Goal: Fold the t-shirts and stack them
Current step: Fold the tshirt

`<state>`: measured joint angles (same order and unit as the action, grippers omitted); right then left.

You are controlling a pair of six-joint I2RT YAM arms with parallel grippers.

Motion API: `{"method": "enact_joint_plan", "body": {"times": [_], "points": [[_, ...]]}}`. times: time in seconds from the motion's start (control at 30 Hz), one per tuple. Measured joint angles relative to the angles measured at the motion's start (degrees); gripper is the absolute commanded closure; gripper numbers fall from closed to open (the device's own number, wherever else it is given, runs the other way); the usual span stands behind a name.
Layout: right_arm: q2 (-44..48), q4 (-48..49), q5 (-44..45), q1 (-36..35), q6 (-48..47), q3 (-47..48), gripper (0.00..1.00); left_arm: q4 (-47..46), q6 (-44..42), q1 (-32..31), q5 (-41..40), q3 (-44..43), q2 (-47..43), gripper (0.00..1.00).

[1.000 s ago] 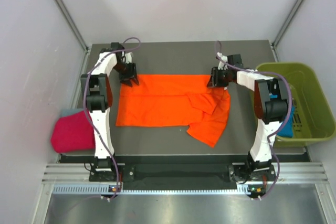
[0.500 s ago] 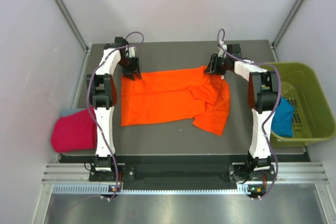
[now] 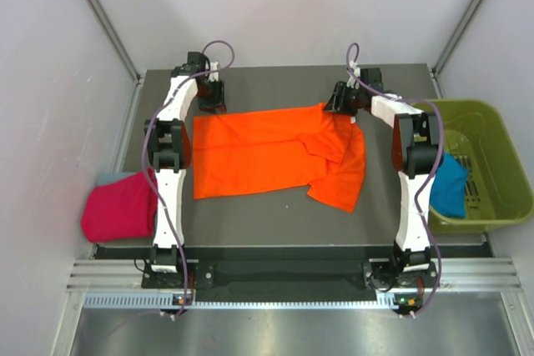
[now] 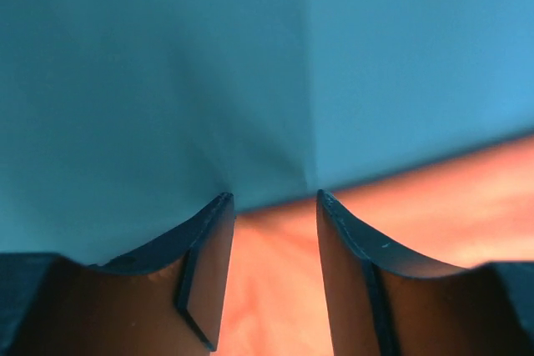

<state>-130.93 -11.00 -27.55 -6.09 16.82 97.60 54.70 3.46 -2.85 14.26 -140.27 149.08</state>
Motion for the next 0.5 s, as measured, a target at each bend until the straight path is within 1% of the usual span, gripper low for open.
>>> {"method": "enact_joint_plan", "body": {"times": [0.07, 0.17, 0.37, 0.5], "points": [[0.2, 0.2, -0.1, 0.0, 0.0, -0.2, 0.49, -2.3, -0.5, -0.2, -2.6, 0.5, -0.3, 0.44], [1.3, 0.6, 0.0, 0.0, 0.0, -1.9, 0.49, -4.4, -0.9, 0.0, -6.2, 4.3, -2.6, 0.38], [2.4, 0.2, 0.3, 0.2, -0.2, -3.2, 0.48, -3.6, -2.1, 3.1, -8.2, 12.4, -8.2, 0.37], [2.4, 0.2, 0.5, 0.3, -0.3, -3.2, 0.48, -3.3, -2.2, 5.6, -8.9, 15.1, -10.2, 0.37]]}}
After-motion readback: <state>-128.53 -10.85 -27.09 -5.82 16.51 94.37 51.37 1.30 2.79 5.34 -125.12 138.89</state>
